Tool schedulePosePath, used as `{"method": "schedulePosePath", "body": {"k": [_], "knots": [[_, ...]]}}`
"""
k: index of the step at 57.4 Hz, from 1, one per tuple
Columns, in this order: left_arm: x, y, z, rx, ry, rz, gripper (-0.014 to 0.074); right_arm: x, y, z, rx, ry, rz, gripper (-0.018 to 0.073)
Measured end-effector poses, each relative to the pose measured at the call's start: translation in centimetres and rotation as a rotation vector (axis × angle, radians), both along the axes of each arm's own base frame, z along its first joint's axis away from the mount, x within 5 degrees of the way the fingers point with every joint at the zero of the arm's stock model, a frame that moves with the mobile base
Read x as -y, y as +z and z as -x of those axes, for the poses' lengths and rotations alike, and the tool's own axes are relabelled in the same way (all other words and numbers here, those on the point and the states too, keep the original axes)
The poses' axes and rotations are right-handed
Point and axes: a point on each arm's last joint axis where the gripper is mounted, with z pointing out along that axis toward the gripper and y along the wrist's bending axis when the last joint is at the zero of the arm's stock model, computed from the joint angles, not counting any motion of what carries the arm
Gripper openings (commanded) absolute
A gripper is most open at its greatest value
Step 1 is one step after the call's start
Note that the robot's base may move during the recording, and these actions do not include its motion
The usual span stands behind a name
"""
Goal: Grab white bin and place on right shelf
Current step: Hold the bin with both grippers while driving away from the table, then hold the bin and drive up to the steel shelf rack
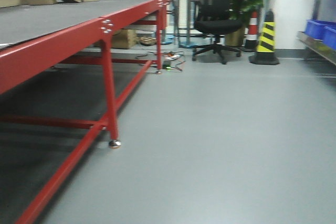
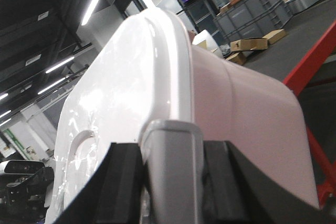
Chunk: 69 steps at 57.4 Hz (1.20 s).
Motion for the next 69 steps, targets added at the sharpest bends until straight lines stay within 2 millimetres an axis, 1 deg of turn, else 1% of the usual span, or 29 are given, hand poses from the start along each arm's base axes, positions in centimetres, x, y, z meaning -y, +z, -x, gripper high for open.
{"method": "schedulePosePath", "body": {"k": [69], "knots": [[0.01,0.0,0.02,0.0,-0.002,0.0,-0.0118,-0.03,0.13,0.19,0.006,-0.004,0.001,0.0071]]}}
